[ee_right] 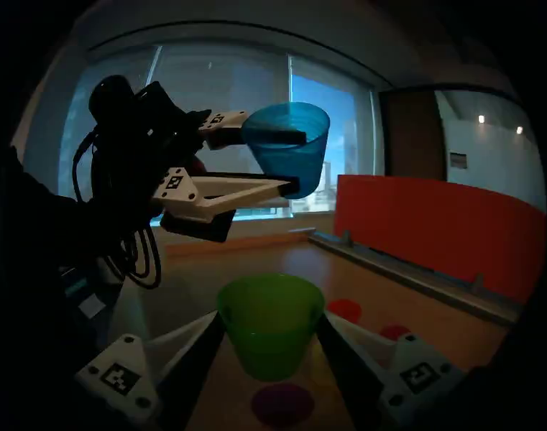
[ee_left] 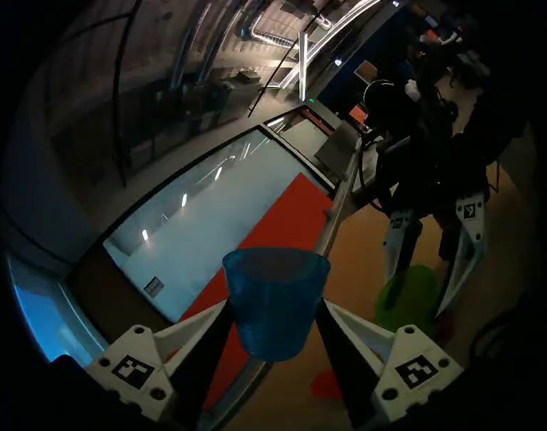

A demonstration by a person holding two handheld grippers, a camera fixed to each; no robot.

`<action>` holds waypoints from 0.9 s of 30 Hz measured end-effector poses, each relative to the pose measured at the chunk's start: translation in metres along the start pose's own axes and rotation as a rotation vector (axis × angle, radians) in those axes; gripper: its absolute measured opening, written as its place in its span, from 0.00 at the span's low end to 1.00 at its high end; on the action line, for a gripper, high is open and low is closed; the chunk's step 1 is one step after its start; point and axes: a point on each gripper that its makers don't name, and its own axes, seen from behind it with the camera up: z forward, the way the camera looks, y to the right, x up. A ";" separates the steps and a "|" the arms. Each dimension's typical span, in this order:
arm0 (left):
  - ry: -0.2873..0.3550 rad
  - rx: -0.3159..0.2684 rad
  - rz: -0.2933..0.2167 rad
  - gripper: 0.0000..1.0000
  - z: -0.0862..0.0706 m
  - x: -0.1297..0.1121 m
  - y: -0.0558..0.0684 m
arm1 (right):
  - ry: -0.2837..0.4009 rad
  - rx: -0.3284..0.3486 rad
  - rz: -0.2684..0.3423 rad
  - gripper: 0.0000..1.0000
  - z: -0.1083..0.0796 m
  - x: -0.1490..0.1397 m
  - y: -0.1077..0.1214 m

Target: Pour water

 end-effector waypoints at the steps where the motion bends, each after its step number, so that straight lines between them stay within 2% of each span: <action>1: 0.000 0.001 0.005 0.78 0.001 0.000 0.000 | 0.001 0.000 0.000 0.89 0.000 0.000 0.000; 12: -0.003 0.004 0.065 0.79 0.003 0.002 -0.003 | 0.007 0.003 -0.004 0.88 -0.001 0.004 0.000; 27: -0.004 0.003 0.134 0.79 0.004 0.004 0.000 | 0.015 -0.003 -0.005 0.88 -0.002 0.004 0.003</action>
